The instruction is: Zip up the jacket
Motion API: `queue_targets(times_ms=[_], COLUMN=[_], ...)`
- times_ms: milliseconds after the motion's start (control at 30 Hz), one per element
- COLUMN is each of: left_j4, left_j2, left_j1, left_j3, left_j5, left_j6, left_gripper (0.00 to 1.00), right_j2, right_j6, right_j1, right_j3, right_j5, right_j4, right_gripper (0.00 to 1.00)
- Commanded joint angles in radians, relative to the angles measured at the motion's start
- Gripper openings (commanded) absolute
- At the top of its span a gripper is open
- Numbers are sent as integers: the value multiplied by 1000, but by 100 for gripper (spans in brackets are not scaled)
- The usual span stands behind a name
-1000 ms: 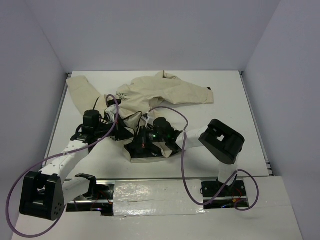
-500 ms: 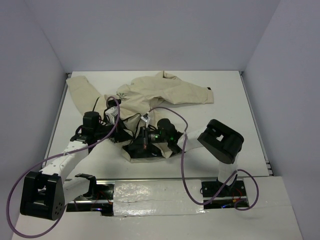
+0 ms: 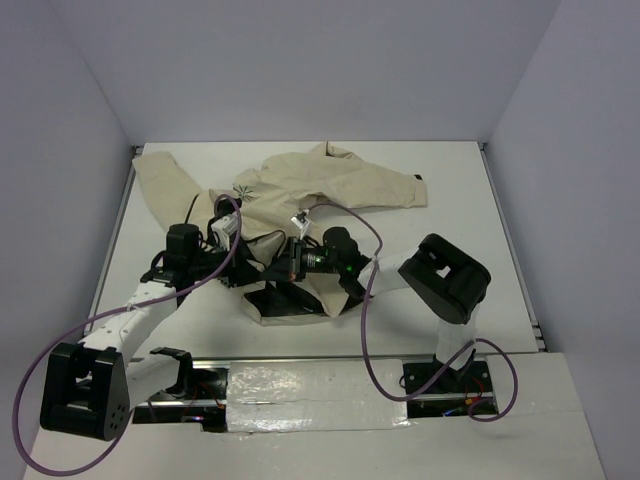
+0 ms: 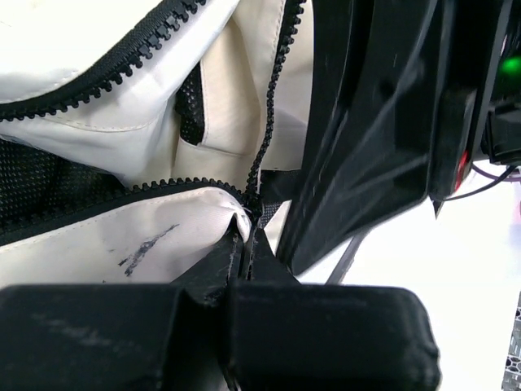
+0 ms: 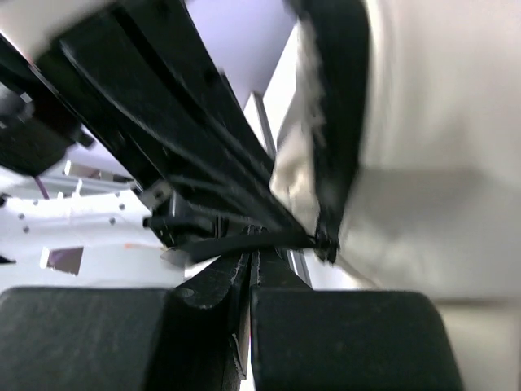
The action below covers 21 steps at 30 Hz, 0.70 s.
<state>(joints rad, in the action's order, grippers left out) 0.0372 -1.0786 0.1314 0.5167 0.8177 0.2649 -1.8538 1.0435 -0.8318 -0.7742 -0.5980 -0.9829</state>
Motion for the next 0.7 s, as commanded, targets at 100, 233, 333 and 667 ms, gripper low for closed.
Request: queue_targets(times_ms=[100,233,333,667], left_j4=[-19,-14,-13,26], left_j2=[5,5,6,8], left_j1=[-6,-6,-6,-7], left_j3=[-1,-4,-10,-6], left_j5=[52,58,70,83], left_j6=[-1,7,11,13], left_gripper=[0,0,0,0], right_j2=[4,24,112,372], right_j6=[-26,-88,-227,-467], right_j1=[37,63,72,72], right_j3=[-114,-120,-144,-143], right_j5=[0,-28,-49,42], right_j4=[-7,49,224,624], right_gripper=[0,0,0,22])
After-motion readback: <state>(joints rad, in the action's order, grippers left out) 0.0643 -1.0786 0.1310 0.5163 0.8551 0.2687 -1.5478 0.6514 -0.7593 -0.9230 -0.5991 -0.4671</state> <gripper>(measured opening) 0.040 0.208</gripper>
